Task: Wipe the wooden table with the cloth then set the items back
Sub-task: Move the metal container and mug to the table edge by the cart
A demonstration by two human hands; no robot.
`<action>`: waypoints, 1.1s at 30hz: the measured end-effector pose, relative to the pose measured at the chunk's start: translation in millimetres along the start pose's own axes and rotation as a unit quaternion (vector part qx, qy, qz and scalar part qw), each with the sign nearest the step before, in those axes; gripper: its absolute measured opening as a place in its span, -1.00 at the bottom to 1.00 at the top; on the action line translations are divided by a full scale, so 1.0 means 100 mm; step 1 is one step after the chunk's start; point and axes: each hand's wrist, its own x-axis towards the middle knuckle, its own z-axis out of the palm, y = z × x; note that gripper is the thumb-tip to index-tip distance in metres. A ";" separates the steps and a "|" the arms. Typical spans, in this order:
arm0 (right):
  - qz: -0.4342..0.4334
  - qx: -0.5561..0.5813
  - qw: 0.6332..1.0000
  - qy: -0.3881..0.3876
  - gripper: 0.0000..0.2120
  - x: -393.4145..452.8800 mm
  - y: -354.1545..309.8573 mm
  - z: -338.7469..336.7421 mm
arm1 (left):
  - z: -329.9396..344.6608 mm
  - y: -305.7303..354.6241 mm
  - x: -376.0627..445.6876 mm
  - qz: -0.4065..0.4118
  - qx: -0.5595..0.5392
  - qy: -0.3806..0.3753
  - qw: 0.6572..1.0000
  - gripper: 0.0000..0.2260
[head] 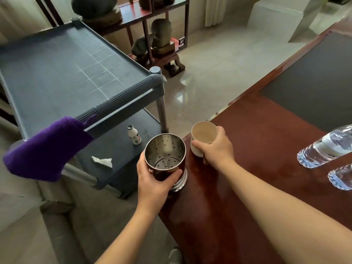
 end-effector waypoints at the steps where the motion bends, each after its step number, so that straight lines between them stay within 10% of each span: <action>1: 0.000 0.001 1.000 0.002 -0.30 0.00 0.01 0.01 | 0.00 -0.01 0.00 0.000 0.002 0.000 1.000 -0.07; 9: 0.001 0.010 1.000 -0.008 -0.26 0.01 0.05 0.07 | -0.02 -0.09 -0.02 -0.014 -0.001 -0.005 1.000 0.04; 15: 0.018 0.020 0.998 -0.053 0.18 -0.02 0.08 -0.01 | -0.07 -0.04 -0.07 -0.033 -0.013 -0.029 0.999 0.15; 33: -0.012 0.046 0.991 0.124 -0.12 -0.58 0.40 -1.73 | 0.28 0.94 -0.60 0.117 0.011 0.136 0.984 -0.18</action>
